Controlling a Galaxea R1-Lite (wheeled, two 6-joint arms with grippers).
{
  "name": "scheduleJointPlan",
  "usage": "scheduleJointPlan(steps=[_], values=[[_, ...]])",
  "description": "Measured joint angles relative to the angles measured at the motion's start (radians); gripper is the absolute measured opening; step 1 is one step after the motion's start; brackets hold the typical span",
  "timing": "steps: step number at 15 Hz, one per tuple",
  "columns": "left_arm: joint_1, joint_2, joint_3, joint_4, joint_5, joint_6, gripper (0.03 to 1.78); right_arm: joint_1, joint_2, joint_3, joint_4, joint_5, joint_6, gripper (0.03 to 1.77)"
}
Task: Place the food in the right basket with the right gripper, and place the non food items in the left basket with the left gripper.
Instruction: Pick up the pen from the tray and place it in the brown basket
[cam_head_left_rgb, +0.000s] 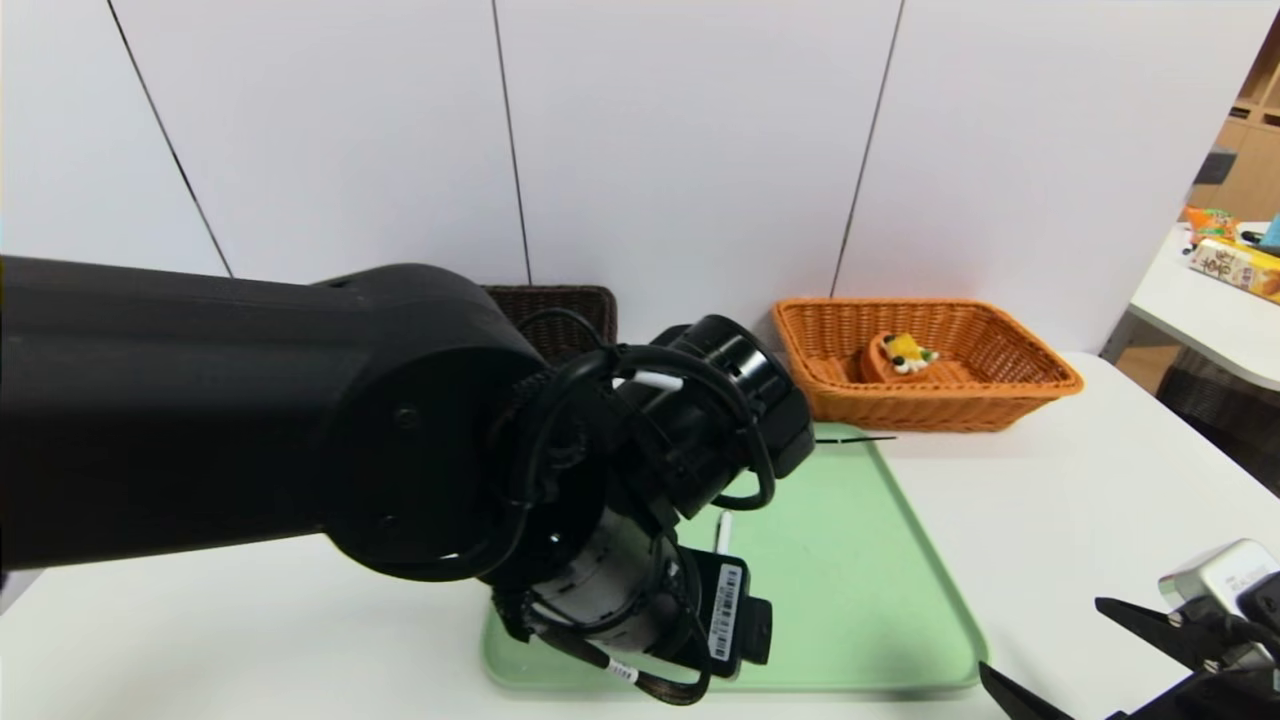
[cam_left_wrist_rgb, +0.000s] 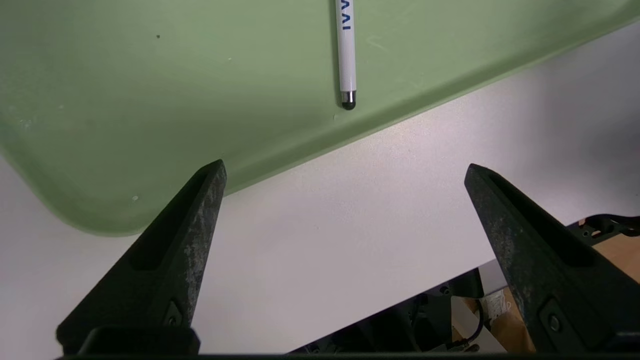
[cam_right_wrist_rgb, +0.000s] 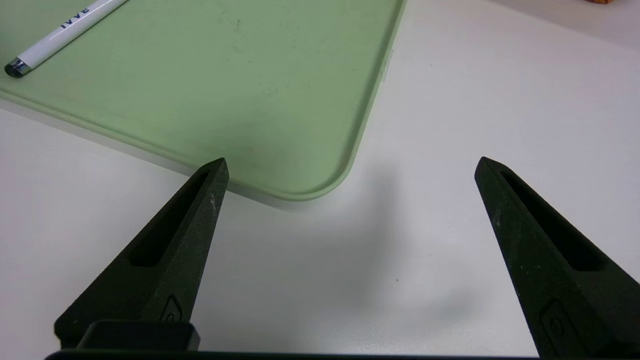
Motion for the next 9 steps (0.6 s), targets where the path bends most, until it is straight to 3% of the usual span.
scheduleJointPlan(steps=[9], values=[[0.018, 0.214, -0.294, 0.122, 0.011, -0.03, 1.69, -0.001, -0.032, 0.011, 0.004, 0.0, -0.013, 1.7]])
